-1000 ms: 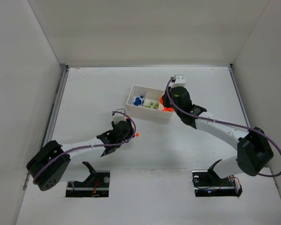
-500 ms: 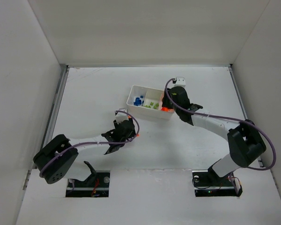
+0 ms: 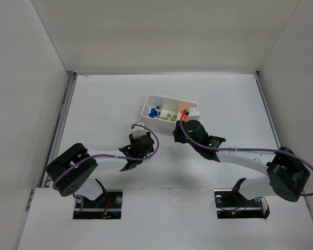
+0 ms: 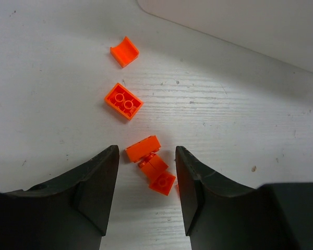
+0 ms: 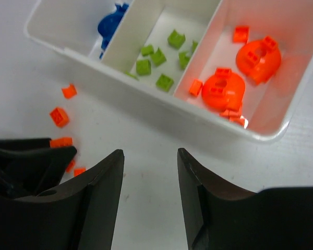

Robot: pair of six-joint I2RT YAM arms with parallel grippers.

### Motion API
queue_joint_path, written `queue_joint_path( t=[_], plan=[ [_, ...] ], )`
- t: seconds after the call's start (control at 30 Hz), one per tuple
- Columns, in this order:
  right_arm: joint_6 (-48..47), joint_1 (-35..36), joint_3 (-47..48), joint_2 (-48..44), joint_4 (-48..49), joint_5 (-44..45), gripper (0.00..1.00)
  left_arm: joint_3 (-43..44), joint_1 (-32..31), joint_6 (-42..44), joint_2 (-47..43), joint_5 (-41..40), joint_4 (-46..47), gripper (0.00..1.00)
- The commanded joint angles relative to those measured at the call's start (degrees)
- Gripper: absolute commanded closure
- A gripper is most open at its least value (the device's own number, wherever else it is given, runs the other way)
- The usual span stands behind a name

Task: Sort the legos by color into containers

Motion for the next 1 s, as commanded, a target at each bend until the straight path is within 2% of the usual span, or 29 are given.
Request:
queue_joint_path(
  t=[0.0,0.2,0.53,0.77,0.97],
  plan=[
    [4.32,2.17,-3.09,-2.26,2.78,2.04,0.49,1.97,-0.41,-0.91,0.73,-2.90,3.51,0.55],
    [9.16,3.40,-8.37,-1.91,5.33,1.69,0.50,2.41,-0.85,-1.88,2.58,-3.87,3.60,0.61],
    [12.33,6.13,-11.19,0.55,7.79,1.78,0.50,2.15,-1.46,-1.79,2.40,-6.86,3.60,0.73],
    [13.47,8.76,-10.49,2.40,8.59,1.95,0.50,2.24,-1.81,-0.64,-2.07,-7.21,3.16,0.76],
    [12.50,9.55,-9.26,5.20,12.10,0.20,0.50,1.36,-1.03,0.06,-10.50,-6.60,0.88,0.76]
  ],
)
